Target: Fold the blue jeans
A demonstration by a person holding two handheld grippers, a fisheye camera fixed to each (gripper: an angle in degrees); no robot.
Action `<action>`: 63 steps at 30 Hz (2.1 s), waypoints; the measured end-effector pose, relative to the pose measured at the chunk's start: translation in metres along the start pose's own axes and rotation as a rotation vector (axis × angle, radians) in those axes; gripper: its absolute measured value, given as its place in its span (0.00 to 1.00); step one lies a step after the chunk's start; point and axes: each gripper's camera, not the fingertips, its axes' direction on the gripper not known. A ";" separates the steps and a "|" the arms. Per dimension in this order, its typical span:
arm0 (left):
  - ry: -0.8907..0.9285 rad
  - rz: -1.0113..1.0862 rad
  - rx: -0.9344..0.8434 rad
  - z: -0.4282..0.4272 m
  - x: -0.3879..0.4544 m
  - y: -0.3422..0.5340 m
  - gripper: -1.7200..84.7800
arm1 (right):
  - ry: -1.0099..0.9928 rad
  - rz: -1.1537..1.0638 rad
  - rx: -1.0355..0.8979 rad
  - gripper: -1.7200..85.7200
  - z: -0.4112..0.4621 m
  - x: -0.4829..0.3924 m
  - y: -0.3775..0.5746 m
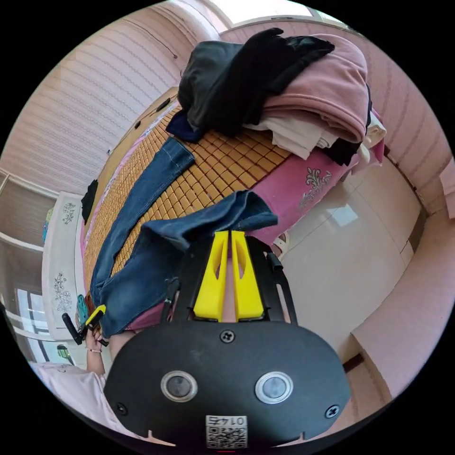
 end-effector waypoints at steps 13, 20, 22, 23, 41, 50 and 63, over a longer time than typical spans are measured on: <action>0.016 0.113 -0.090 0.046 0.046 -0.086 0.09 | 0.220 -0.598 -0.106 0.16 0.040 -0.137 0.005; -0.039 0.147 -0.139 0.058 0.059 -0.108 0.09 | 0.367 -0.588 -0.143 0.02 0.050 -0.186 -0.053; -0.032 0.136 -0.138 0.058 0.058 -0.111 0.09 | 0.337 -0.604 -0.072 0.02 0.033 -0.202 -0.069; -0.027 0.125 -0.139 0.057 0.058 -0.113 0.09 | 0.290 -0.644 -0.056 0.02 0.024 -0.213 -0.072; -0.019 0.095 -0.122 0.053 0.059 -0.121 0.09 | 0.631 -0.888 -0.083 0.14 0.052 -0.348 -0.083; -0.011 -0.008 -0.001 0.027 0.033 -0.118 0.07 | 0.771 -0.899 0.037 0.01 0.077 -0.372 -0.068; 0.009 -0.073 0.069 0.032 0.000 -0.112 0.01 | 0.498 -0.912 -0.264 0.01 0.141 -0.399 -0.098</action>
